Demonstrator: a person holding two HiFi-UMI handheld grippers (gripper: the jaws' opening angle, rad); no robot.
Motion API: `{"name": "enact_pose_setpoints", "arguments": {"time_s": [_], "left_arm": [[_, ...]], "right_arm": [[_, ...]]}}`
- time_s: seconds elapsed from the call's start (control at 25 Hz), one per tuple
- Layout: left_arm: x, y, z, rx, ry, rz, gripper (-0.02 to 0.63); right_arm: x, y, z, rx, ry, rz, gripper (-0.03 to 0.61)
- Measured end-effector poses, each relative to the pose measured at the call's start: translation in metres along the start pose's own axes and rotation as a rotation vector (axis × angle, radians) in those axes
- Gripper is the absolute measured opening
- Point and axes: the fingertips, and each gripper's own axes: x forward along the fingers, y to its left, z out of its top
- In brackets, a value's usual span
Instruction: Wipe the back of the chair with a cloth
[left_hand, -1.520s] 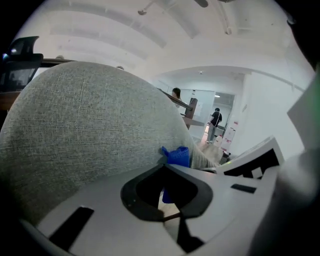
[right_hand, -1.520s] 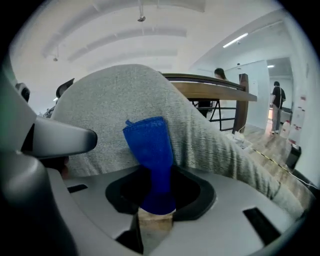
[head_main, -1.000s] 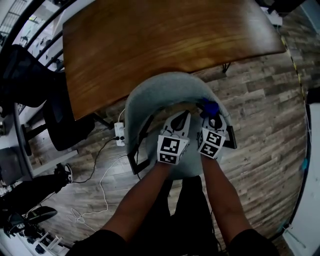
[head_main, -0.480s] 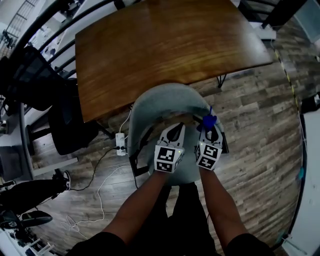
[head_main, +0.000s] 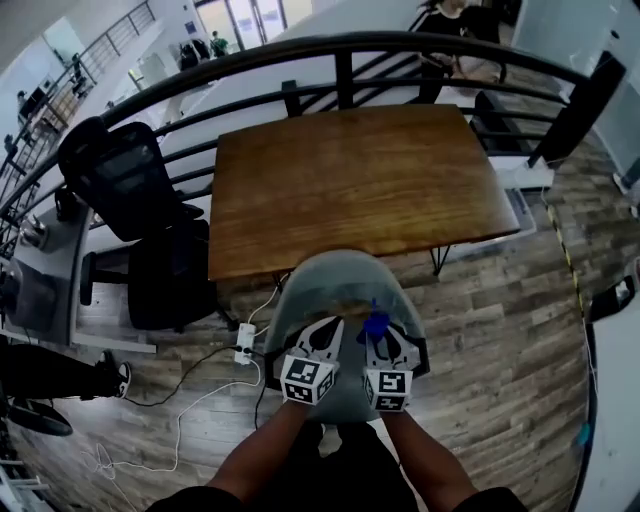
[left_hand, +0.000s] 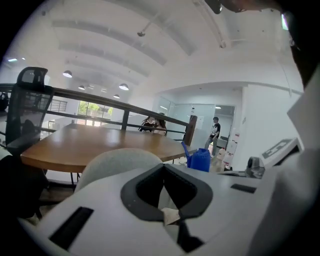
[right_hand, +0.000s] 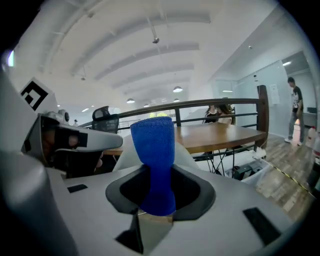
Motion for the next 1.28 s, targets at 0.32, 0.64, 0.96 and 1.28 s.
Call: {"name": "enact_pose_setpoints", "arguments": {"time_s": [0.32,0.64,0.96,1.28], "left_arm": [[-0.066,-0.004,0.021,-0.02,-0.033,0.07,0.003],[-0.137,-0.014,0.026,0.028,-0.073,0.056,0.003],[-0.225,-0.013,0.027,0.021,-0.122,0.106,0.003],[-0.277,-0.037,0.032,0.046,-0.208,0.095,0.003]], "right_arm": [[-0.045,0.038,0.044,-0.034,-0.057,0.127,0.124],[-0.1,0.079,0.086,-0.065,-0.181,0.124,0.124],[-0.168,0.15,0.067,-0.08,-0.179,0.165,0.124],[-0.216,0.169,0.054,-0.157,-0.191,0.111,0.123]]}}
